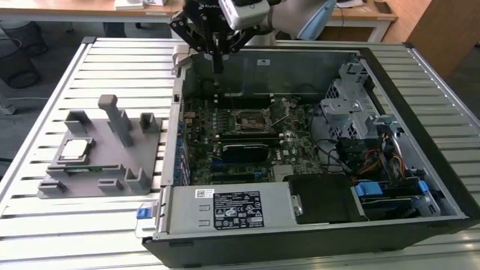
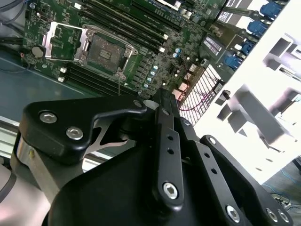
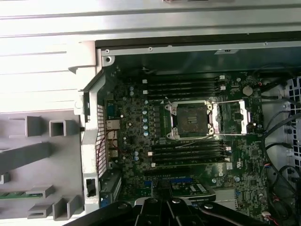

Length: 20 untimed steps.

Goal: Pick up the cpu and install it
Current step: 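Reach for the cpu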

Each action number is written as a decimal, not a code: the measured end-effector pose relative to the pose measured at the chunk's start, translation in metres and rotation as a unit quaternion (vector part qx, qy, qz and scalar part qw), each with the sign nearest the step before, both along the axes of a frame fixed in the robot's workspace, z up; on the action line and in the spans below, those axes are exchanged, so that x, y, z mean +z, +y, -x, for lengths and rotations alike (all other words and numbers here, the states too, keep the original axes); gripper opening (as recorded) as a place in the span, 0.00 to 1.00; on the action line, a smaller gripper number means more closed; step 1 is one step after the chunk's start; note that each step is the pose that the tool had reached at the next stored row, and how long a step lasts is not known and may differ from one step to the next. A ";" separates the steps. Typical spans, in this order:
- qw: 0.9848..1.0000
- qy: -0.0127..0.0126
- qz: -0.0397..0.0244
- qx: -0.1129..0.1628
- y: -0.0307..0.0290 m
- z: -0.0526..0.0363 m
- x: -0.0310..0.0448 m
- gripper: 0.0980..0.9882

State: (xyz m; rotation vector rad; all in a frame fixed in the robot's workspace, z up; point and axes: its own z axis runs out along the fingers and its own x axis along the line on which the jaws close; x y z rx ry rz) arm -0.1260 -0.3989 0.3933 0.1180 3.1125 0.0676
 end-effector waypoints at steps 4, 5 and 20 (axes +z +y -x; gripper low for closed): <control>1.000 0.000 0.000 0.000 0.0000 0.0047 0.0000 0.01; 1.000 0.000 0.000 0.000 0.0000 0.0060 0.0000 0.01; 1.000 0.000 0.000 0.000 0.0000 0.0250 -0.0010 0.01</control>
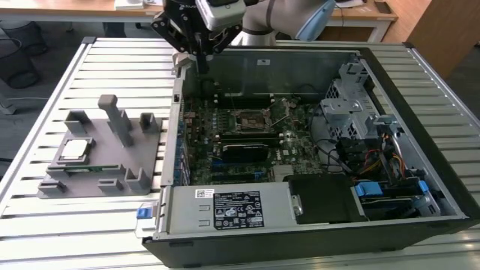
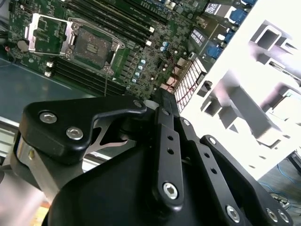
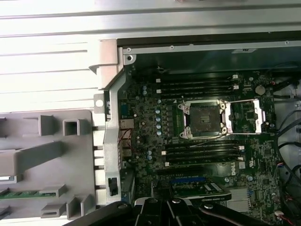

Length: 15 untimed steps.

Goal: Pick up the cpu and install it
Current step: 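Reach for the cpu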

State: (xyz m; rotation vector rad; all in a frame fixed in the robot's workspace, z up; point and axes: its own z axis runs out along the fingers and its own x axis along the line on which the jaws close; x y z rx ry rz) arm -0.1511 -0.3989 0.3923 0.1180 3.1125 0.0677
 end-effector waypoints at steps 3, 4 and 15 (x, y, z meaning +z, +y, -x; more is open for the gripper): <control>1.000 0.000 0.000 0.000 0.0000 0.0038 -0.0003 0.01; 1.000 0.000 0.000 0.000 0.0000 0.0050 -0.0005 0.01; 1.000 0.000 0.000 0.000 0.0000 0.0206 -0.0014 0.01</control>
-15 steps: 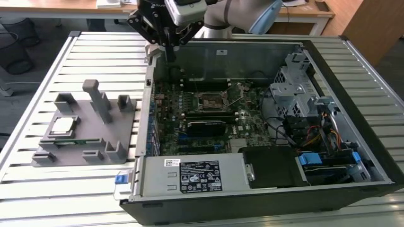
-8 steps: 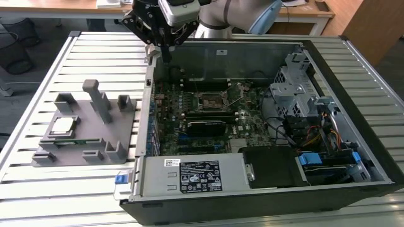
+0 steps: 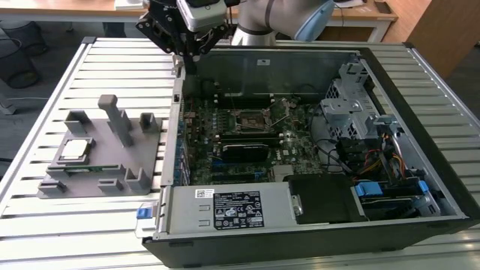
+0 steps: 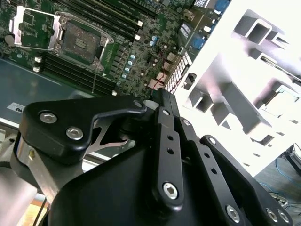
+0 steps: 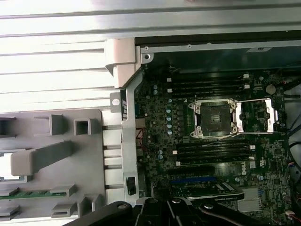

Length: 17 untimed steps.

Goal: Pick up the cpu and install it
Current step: 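Reach for the cpu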

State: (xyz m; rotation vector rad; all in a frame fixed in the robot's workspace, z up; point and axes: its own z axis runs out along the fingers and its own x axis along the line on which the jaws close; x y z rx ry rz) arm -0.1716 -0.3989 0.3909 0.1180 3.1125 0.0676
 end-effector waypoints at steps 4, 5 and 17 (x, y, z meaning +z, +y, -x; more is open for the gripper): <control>1.000 0.000 0.000 0.000 0.0000 0.0066 -0.0005 0.01; 1.000 0.000 0.000 0.000 0.0000 0.0081 -0.0006 0.01; 1.000 0.002 0.000 0.000 0.0000 0.0225 -0.0027 0.01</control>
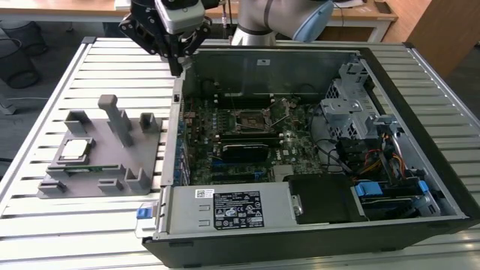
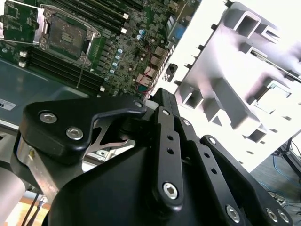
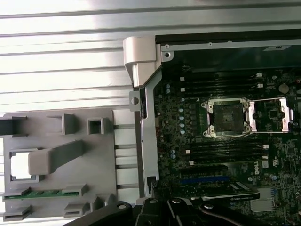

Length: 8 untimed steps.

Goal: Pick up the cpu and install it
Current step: 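Reach for the cpu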

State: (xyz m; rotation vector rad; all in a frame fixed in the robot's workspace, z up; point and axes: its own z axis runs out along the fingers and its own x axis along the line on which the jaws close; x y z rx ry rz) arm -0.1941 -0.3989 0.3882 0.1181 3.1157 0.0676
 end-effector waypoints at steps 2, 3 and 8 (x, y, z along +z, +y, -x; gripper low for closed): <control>1.000 0.000 0.000 0.000 0.0000 0.0021 -0.0003 0.01; 1.000 0.001 0.000 0.000 0.0000 0.0032 -0.0005 0.01; 1.000 0.002 0.000 0.000 0.0000 0.0078 -0.0014 0.01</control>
